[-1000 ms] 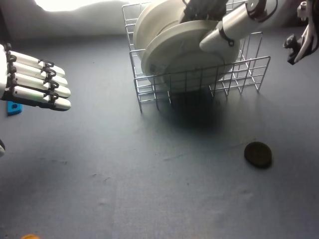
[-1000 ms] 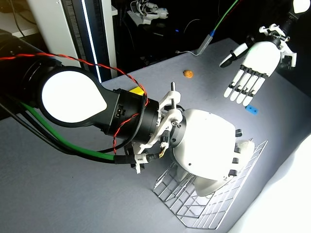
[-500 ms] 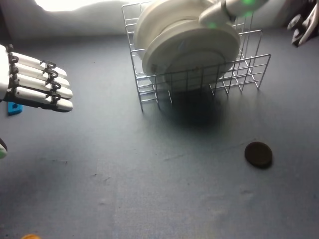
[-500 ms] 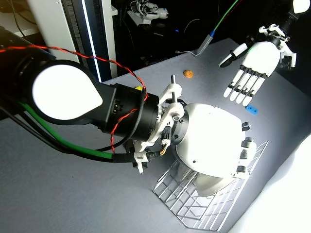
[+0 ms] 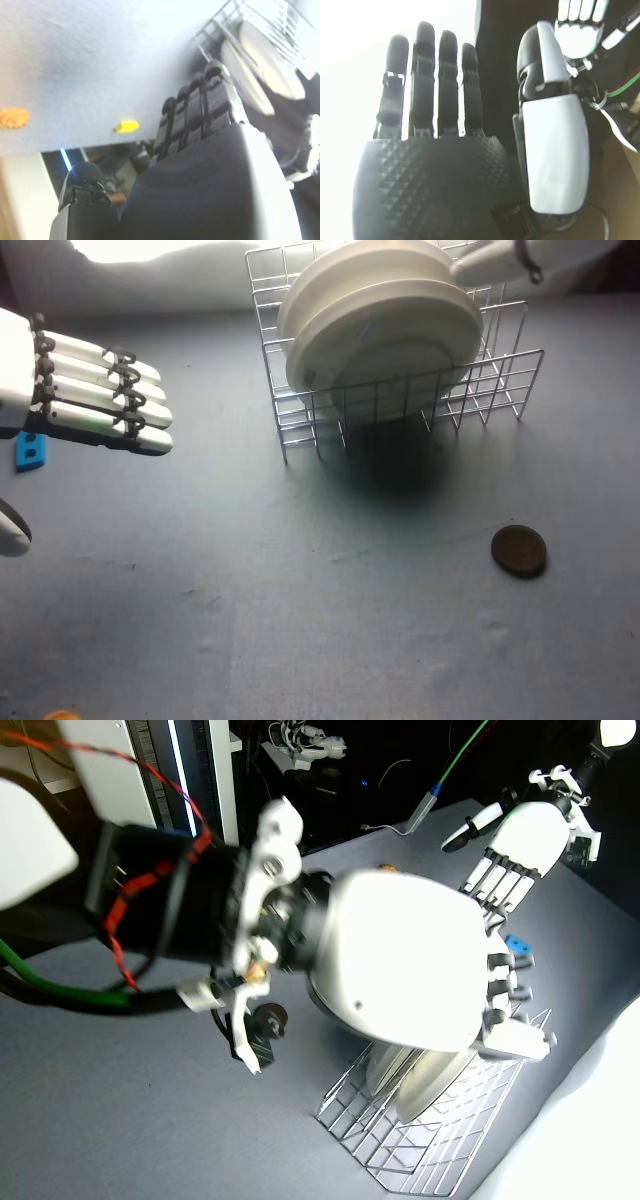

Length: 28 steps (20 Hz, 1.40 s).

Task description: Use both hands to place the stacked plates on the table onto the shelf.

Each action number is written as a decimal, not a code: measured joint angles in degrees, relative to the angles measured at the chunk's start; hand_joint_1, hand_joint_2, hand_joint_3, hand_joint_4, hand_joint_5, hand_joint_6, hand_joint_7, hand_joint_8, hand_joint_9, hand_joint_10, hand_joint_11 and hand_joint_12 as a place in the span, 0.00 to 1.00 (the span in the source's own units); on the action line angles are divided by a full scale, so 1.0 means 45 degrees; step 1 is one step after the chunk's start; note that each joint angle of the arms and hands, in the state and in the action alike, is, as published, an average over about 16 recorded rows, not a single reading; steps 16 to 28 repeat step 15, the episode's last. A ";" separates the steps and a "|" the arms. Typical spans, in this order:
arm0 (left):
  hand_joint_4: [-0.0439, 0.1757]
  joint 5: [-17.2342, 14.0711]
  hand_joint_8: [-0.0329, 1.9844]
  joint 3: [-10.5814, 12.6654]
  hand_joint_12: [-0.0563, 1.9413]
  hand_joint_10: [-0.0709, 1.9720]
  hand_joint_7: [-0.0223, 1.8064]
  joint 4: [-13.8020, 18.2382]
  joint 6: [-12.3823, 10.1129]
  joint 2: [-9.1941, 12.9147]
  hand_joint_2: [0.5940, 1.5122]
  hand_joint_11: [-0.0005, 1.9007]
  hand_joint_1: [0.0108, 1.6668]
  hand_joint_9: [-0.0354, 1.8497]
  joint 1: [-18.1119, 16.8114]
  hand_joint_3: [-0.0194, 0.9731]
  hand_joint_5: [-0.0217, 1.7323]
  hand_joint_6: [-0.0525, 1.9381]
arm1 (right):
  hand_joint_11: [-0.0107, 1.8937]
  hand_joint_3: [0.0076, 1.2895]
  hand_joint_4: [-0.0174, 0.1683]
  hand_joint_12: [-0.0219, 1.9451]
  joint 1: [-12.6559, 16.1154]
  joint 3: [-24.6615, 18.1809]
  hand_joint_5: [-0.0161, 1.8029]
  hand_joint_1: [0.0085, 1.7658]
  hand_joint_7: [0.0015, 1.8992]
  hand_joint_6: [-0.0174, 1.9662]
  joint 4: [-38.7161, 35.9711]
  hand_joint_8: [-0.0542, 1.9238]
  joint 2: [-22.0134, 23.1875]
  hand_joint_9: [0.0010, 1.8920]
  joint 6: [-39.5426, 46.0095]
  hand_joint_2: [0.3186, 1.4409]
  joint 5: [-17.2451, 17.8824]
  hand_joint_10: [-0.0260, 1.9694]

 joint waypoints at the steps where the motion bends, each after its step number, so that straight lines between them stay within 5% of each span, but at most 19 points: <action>1: 0.22 -0.0049 0.01 -0.0043 0.04 0.04 0.02 0.0022 -0.0014 0.0018 0.57 0.01 0.01 0.03 -0.0056 0.02 0.02 0.03 | 0.08 0.00 0.06 0.70 -0.0013 -0.0325 0.31 0.53 0.33 0.02 -0.0007 0.03 0.0341 0.34 -0.0114 0.66 0.0062 0.02; 8: 0.22 -0.0308 0.03 -0.0216 0.21 0.07 0.11 0.0165 -0.0040 0.0123 0.61 0.01 0.01 0.10 -0.0357 0.02 0.09 0.04 | 0.11 0.00 0.06 0.69 -0.0169 -0.2412 0.32 0.49 0.35 0.02 -0.0034 0.04 0.2621 0.36 -0.0495 0.67 0.0245 0.04; 14: 0.22 -0.0425 0.04 -0.0204 0.33 0.09 0.18 0.0208 -0.0055 0.0126 0.65 0.01 0.01 0.15 -0.0354 0.02 0.15 0.04 | 0.13 0.00 0.06 0.68 -0.0315 -0.3235 0.33 0.47 0.38 0.03 -0.0043 0.04 0.3591 0.39 -0.0633 0.67 0.0263 0.05; 28: 0.22 -0.0445 0.05 -0.0199 0.36 0.10 0.19 0.0213 -0.0058 0.0126 0.66 0.01 0.01 0.16 -0.0356 0.02 0.16 0.04 | 0.14 0.00 0.06 0.67 -0.0336 -0.3339 0.34 0.46 0.38 0.03 -0.0044 0.04 0.3710 0.39 -0.0643 0.68 0.0252 0.05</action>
